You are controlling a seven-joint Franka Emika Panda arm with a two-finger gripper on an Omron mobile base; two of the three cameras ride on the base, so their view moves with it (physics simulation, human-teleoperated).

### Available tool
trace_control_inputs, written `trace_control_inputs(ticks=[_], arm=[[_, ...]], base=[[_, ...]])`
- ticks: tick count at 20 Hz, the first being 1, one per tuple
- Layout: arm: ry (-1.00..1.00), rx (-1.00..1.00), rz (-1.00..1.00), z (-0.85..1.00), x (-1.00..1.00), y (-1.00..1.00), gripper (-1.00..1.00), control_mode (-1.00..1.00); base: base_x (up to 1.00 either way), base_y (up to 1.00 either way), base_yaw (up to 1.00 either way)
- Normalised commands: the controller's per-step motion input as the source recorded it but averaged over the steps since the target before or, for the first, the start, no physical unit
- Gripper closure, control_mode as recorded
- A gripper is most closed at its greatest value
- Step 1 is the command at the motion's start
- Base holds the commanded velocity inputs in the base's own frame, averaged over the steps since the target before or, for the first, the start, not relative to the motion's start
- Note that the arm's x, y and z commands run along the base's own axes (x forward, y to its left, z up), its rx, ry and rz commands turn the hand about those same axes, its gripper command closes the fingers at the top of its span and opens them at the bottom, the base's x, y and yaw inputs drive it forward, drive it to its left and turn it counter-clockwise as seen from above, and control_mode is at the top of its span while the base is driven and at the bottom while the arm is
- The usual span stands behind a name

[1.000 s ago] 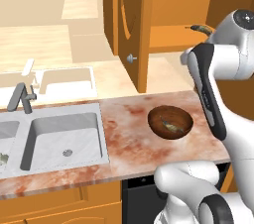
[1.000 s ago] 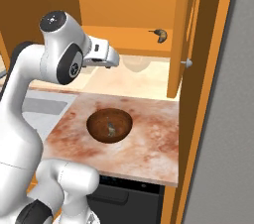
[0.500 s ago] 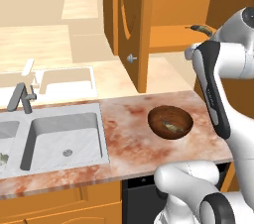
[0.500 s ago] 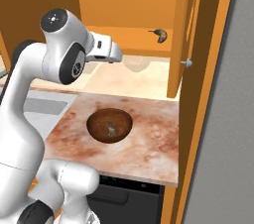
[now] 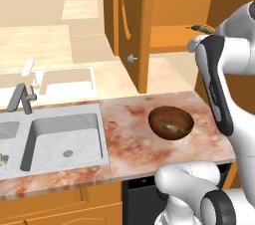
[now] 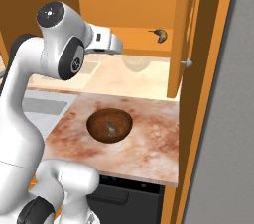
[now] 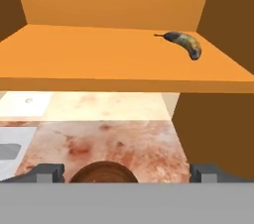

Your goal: Pick the bananas from the cabinet and place them in one bowl. Pick the garlic from the sink and place it in the other bowl.

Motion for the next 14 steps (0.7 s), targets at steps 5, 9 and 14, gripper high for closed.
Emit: trace_control_inputs(ticks=[5, 9, 14], arm=[[-0.07, 0.00, -0.02, 0.14, 0.09, -0.10, -1.00, -1.00], [0.00, 0.00, -0.06, 0.09, 0.18, -0.18, -1.00, -1.00], [0.00, 0.00, -0.10, 0.00, 0.15, -0.15, -1.00, -1.00]], base=[[0.00, 0.00, 0.00], [0.00, 0.00, 0.00], [0.00, 0.00, 0.00]])
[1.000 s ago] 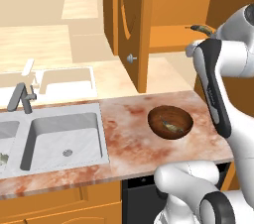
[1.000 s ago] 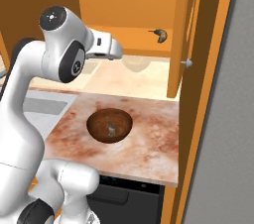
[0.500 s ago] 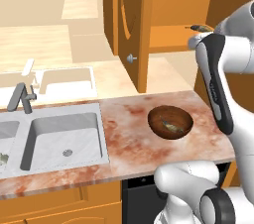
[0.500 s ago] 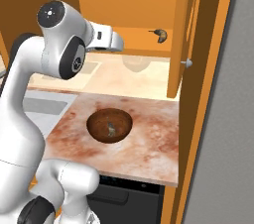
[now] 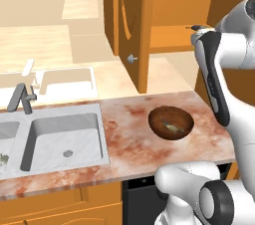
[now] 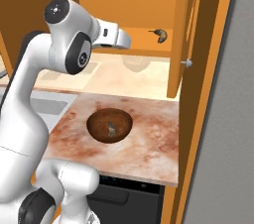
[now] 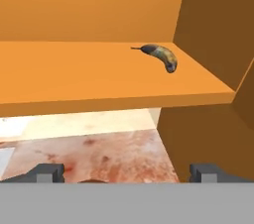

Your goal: Pick the bananas from the cabinet and place them in one bowl. Pick the garlic from the sink and place it in the other bowl.

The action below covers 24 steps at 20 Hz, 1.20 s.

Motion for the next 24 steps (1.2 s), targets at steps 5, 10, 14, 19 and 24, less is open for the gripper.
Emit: trace_control_inputs(ticks=[5, 10, 14, 19, 24], arm=[[0.00, 0.00, -0.11, 0.00, 0.22, -0.09, -1.00, -1.00], [0.00, 0.00, -0.09, 0.00, 0.14, -0.04, -1.00, -1.00], [0.00, 0.00, -0.05, 0.00, 0.14, -0.05, -1.00, -1.00], [0.00, 0.00, -0.03, 0.01, 0.24, -0.06, -1.00, -1.00], [0.00, 0.00, 0.00, 0.00, 0.28, -0.21, -1.00, -1.00]], base=[[0.00, 0.00, 0.00], [0.00, 0.00, 0.00], [0.00, 0.00, 0.00], [0.00, 0.00, 0.00], [0.00, 0.00, 0.00]])
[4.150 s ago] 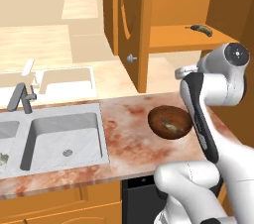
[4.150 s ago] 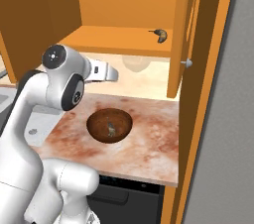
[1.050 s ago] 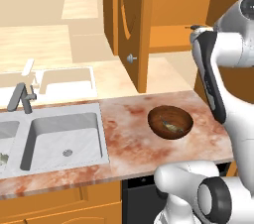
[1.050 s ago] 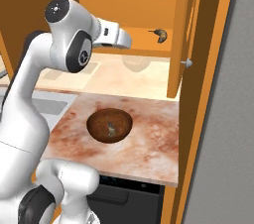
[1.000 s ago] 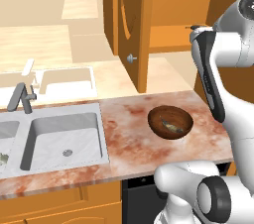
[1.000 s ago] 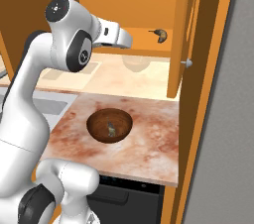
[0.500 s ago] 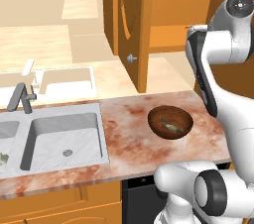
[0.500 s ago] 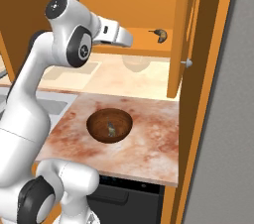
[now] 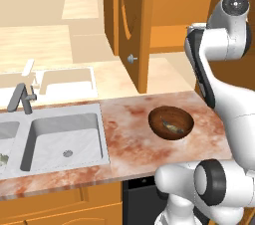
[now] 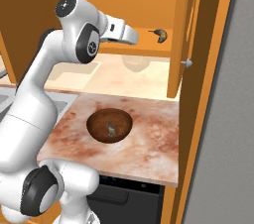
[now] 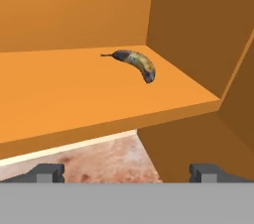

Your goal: Pick the bananas from the cabinet and place them in one bowl. Pick the garlic from the sink and place it in the other bowl.

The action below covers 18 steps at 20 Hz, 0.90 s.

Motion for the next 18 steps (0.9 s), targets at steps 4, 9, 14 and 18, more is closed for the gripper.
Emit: trace_control_inputs(ticks=[4, 9, 14, 18], arm=[[0.00, 0.00, 0.00, 0.00, 0.20, -0.30, -1.00, -1.00], [0.00, 0.00, 0.00, 0.00, 0.21, -0.21, -1.00, -1.00], [0.00, 0.00, 0.00, 0.00, 0.30, -0.20, -1.00, -1.00], [0.00, 0.00, 0.00, 0.00, 0.30, -0.23, -1.00, -1.00]], base=[[0.00, 0.00, 0.00], [0.00, 0.00, 0.00], [0.00, 0.00, 0.00], [0.00, 0.00, 0.00]])
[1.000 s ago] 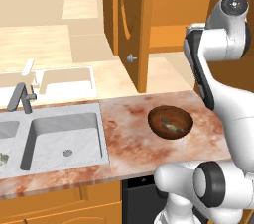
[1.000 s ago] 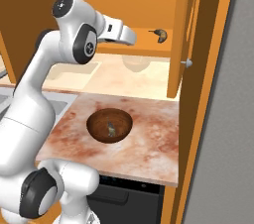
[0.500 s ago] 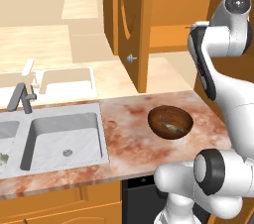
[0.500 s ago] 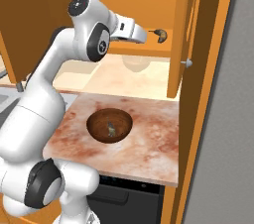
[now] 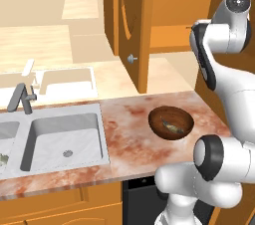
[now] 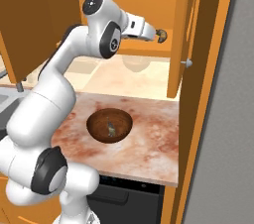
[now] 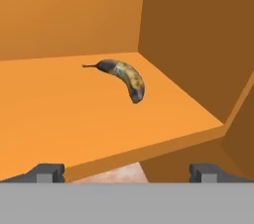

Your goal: Pick the bananas from the cabinet and place them in one bowl. Pick the garlic from the sink and place it in the other bowl.

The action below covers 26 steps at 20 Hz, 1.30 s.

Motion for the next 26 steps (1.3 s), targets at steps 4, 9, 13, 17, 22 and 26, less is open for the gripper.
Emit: trace_control_inputs(ticks=[4, 9, 13, 17, 22, 26], arm=[[0.00, 0.00, 0.00, 0.00, 0.32, -0.13, -1.00, -1.00], [0.00, 0.00, 0.00, -0.09, 0.26, -0.10, -1.00, -1.00], [0.00, 0.00, 0.00, -0.20, 0.25, -0.12, -1.00, -1.00], [0.00, 0.00, 0.00, -0.11, 0.20, -0.23, -1.00, -1.00], [0.00, 0.00, 0.00, -0.01, 0.26, -0.23, -1.00, -1.00], [0.00, 0.00, 0.00, -0.01, 0.18, -0.18, -1.00, -1.00]], base=[[0.00, 0.00, 0.00], [0.00, 0.00, 0.00], [0.00, 0.00, 0.00], [0.00, 0.00, 0.00], [0.00, 0.00, 0.00], [0.00, 0.00, 0.00]])
